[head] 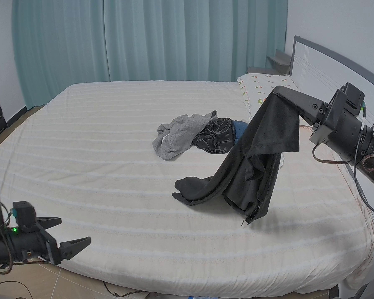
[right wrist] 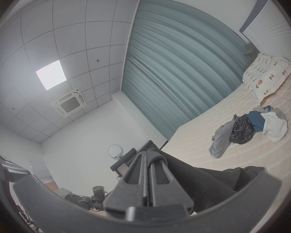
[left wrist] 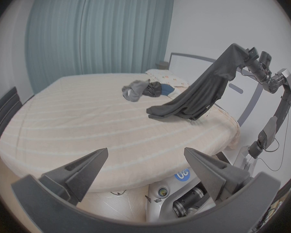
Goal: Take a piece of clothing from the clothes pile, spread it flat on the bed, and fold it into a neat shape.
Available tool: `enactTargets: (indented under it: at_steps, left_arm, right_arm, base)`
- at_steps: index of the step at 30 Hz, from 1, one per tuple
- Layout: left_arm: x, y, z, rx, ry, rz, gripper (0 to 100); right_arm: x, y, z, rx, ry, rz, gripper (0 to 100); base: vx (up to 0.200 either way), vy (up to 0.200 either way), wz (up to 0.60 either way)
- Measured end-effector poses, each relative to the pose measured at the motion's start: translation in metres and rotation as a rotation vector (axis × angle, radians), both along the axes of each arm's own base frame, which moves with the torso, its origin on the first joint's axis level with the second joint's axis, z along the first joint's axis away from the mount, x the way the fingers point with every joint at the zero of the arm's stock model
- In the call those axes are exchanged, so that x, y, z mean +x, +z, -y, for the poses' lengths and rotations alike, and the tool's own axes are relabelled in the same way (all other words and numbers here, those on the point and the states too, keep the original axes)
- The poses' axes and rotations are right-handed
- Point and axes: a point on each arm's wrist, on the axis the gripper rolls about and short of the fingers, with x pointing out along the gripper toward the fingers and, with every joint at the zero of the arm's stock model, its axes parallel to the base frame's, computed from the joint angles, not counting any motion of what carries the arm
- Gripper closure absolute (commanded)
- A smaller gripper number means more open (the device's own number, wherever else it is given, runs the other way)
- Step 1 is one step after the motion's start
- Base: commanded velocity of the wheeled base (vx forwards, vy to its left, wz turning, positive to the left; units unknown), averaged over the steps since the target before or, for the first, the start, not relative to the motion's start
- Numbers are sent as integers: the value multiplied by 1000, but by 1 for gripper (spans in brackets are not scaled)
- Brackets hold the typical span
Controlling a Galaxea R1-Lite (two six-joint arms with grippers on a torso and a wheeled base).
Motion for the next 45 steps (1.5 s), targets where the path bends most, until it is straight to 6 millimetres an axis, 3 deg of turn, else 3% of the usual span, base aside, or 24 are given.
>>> enactTargets:
  at_steps: [10, 22, 28, 37, 38, 45]
  left_arm:
    - [85, -36, 43, 12, -108, -126, 0]
    - [182, -110, 128, 15, -195, -129, 0]
    - [219, -136, 160, -22, -184, -79, 0]
    - [256, -164, 183, -36, -154, -23, 0]
    - [262, -167, 187, -35, -144, -11, 100]
    - [277, -180, 193, -27, -90, 24, 100]
  right_arm:
    - [4, 2, -1, 2, -5, 9, 100]
    - [6, 5, -2, 6, -7, 18, 100]
    - [7, 5, -2, 7, -8, 20, 100]
    - [7, 6, -3, 8, -8, 21, 100]
    - [7, 6, -2, 9, -8, 21, 100]
    - [8, 4, 0, 6, -21, 17, 100]
  base:
    - [0, 0, 0]
    - [0, 0, 0]
    - [0, 0, 0]
    - [0, 0, 0]
    - [0, 0, 0]
    - [0, 0, 0]
